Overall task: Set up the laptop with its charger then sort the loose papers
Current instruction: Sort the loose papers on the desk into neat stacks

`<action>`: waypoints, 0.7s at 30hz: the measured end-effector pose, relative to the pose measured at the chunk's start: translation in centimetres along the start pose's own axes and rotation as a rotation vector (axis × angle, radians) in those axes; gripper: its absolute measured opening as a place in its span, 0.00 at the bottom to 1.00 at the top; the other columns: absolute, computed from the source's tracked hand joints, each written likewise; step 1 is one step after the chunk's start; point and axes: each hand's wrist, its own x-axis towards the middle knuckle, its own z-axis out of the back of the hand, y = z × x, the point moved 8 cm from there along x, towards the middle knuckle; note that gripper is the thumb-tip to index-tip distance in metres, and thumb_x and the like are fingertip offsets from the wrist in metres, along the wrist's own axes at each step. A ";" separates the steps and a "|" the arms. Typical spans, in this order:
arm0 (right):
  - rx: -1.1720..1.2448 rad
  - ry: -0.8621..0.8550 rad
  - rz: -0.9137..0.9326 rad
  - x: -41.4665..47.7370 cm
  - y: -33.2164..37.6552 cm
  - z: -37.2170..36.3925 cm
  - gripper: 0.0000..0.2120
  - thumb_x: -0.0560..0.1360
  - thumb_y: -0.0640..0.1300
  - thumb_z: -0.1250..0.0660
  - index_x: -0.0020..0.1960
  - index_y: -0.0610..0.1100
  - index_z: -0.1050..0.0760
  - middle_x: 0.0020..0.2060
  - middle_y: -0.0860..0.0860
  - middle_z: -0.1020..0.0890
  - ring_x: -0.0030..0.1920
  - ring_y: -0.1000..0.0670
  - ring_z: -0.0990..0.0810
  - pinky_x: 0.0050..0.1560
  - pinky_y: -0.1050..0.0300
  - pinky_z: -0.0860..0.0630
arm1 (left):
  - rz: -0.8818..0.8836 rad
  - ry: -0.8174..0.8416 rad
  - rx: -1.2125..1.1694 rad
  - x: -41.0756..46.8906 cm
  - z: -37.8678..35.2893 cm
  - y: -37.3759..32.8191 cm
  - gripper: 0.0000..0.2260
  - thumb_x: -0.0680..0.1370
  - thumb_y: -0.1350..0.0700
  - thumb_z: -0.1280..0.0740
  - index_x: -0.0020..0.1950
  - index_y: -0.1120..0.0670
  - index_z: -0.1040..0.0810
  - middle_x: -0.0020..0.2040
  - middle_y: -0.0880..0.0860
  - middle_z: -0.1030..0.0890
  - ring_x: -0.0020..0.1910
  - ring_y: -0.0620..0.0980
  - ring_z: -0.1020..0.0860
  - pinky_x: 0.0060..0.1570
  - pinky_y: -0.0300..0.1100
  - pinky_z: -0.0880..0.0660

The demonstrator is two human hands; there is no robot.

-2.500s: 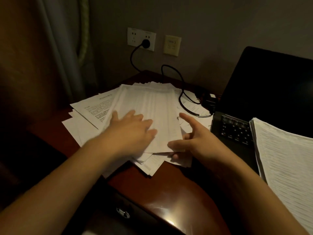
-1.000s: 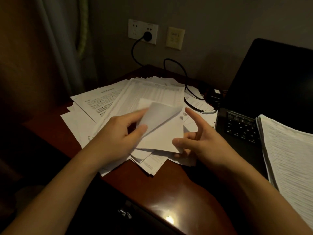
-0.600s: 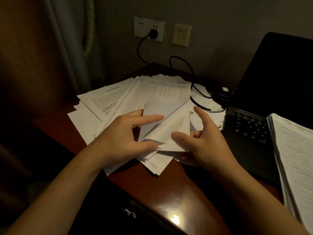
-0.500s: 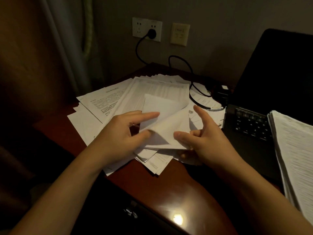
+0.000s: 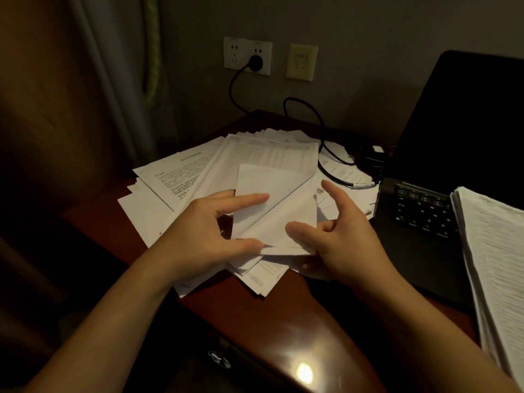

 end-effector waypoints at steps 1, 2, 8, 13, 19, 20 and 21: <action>0.003 0.016 -0.006 0.0 0.0 0.1 0.45 0.74 0.43 0.25 0.77 0.68 0.48 0.41 0.38 0.17 0.37 0.38 0.14 0.32 0.48 0.17 | -0.007 -0.012 0.012 0.1 0.0 0.1 0.25 0.73 0.48 0.25 0.66 0.31 0.28 0.51 0.30 0.27 0.54 0.23 0.31 0.42 0.26 0.26; 0.011 0.044 -0.015 0.0 0.0 0.3 0.45 0.74 0.42 0.25 0.77 0.68 0.48 0.41 0.39 0.17 0.37 0.39 0.14 0.33 0.47 0.16 | -0.017 -0.033 0.012 0.1 0.1 0.0 0.24 0.75 0.49 0.26 0.67 0.33 0.28 0.51 0.30 0.27 0.54 0.22 0.32 0.42 0.24 0.27; 0.050 0.160 -0.046 -0.2 0.1 0.4 0.46 0.75 0.34 0.27 0.77 0.67 0.47 0.36 0.42 0.16 0.39 0.38 0.13 0.47 0.28 0.20 | -0.010 0.014 -0.175 -0.2 -0.4 -0.3 0.25 0.79 0.54 0.31 0.66 0.25 0.30 0.55 0.16 0.35 0.58 0.27 0.29 0.41 0.32 0.20; 0.090 0.116 -0.037 -0.2 0.1 0.2 0.45 0.74 0.36 0.27 0.78 0.65 0.46 0.32 0.48 0.16 0.36 0.41 0.13 0.41 0.38 0.16 | -0.016 0.041 -0.173 -0.3 -0.4 -1.1 0.31 0.82 0.57 0.34 0.66 0.19 0.37 0.53 0.13 0.37 0.58 0.33 0.26 0.41 0.34 0.20; 0.061 0.141 -0.029 -0.4 0.2 0.3 0.46 0.76 0.36 0.28 0.78 0.66 0.50 0.33 0.46 0.16 0.35 0.43 0.14 0.38 0.45 0.16 | -0.078 -0.067 -0.082 -0.2 0.3 -1.1 0.29 0.83 0.59 0.38 0.68 0.23 0.37 0.54 0.24 0.27 0.56 0.36 0.22 0.48 0.29 0.23; 0.062 0.131 -0.031 -0.3 0.2 0.2 0.46 0.75 0.36 0.27 0.78 0.66 0.49 0.33 0.46 0.16 0.36 0.41 0.14 0.39 0.42 0.15 | -0.081 -0.041 -0.044 -0.2 0.1 -1.3 0.26 0.82 0.57 0.36 0.66 0.25 0.33 0.55 0.22 0.31 0.56 0.27 0.27 0.46 0.22 0.28; 0.056 0.112 -0.032 -0.2 0.1 0.2 0.45 0.75 0.38 0.26 0.78 0.66 0.48 0.33 0.46 0.16 0.37 0.39 0.14 0.39 0.40 0.16 | -0.063 -0.011 -0.016 -0.3 -0.1 -1.3 0.24 0.80 0.54 0.33 0.64 0.25 0.32 0.57 0.21 0.35 0.56 0.23 0.32 0.45 0.20 0.32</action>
